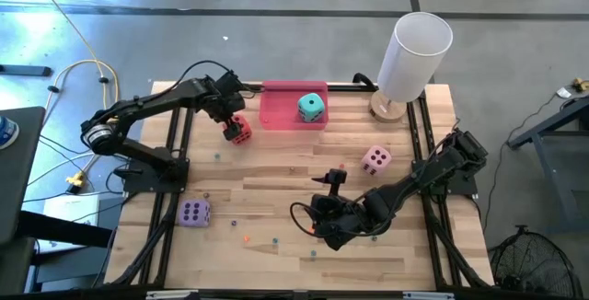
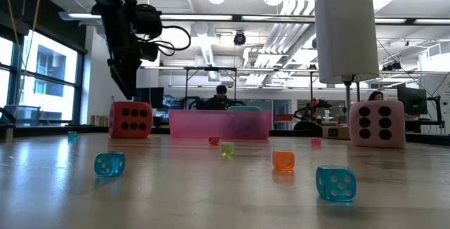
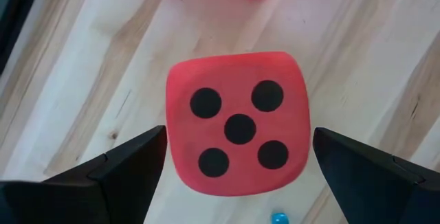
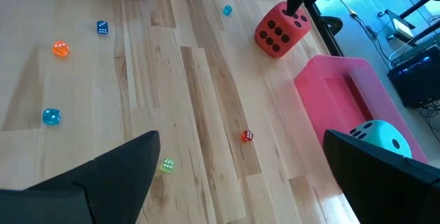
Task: Pick & Place Dice
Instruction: Put the large red dice into the pink bin
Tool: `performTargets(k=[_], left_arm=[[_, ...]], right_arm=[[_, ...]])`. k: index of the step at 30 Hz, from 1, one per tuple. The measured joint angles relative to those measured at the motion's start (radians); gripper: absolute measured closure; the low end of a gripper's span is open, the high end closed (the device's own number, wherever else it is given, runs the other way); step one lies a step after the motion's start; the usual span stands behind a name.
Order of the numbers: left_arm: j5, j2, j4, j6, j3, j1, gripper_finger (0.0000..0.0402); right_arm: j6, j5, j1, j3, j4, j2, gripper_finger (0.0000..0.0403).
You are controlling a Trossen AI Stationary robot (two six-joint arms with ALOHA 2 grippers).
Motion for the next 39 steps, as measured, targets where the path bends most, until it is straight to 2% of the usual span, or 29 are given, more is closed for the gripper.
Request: performTargets(k=[12, 22, 34, 39], left_arm=[[0.000, 0.003, 0.000, -0.001, 0.000, 0.000, 0.0046], [0.003, 0.082, 0.001, 0.040, 0.003, 0.000, 0.0046], [0.044, 0.087, 0.005, 0.034, 0.001, 0.002, 0.0046], [0.046, 0.134, 0.007, 0.036, -0.001, 0.001, 0.0046]], right_arm=[[0.000, 0.000, 0.000, 0.000, 0.000, 0.000, 0.0003], [0.000, 0.000, 0.000, 0.000, 0.000, 0.000, 0.0003], [0.004, 0.000, 0.000, 0.000, 0.000, 0.000, 0.0003], [0.004, 0.000, 0.000, 0.000, 0.000, 0.000, 0.0003]])
